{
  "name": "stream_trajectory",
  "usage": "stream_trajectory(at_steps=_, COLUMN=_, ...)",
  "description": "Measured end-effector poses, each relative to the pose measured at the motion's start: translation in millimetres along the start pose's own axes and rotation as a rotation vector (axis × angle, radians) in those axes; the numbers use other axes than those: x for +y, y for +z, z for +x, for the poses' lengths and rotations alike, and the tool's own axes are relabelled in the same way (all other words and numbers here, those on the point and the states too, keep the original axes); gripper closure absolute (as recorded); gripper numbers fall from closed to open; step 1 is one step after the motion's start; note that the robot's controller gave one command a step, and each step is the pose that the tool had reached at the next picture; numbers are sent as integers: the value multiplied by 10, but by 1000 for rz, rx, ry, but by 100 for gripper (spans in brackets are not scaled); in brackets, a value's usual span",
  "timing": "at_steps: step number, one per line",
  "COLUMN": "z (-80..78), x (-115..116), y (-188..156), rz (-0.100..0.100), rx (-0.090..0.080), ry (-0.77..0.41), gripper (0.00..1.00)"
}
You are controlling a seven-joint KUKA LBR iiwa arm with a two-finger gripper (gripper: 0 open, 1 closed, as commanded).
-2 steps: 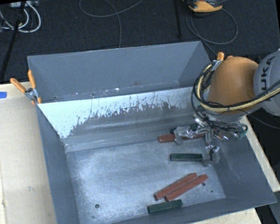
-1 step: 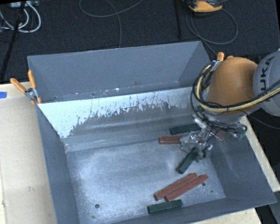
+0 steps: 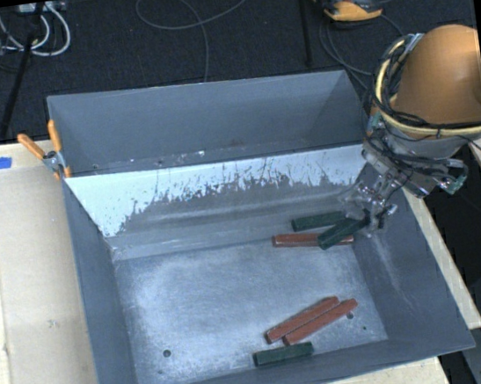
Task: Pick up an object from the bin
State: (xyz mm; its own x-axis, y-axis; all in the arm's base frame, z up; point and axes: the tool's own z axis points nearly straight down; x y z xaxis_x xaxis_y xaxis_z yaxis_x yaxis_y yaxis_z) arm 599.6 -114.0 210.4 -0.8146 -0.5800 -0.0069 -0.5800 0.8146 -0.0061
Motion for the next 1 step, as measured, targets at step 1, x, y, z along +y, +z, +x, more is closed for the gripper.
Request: stream_trajectory(at_steps=1, z=-256, x=117, y=549, rz=-10, rx=8, ry=112, gripper=100)
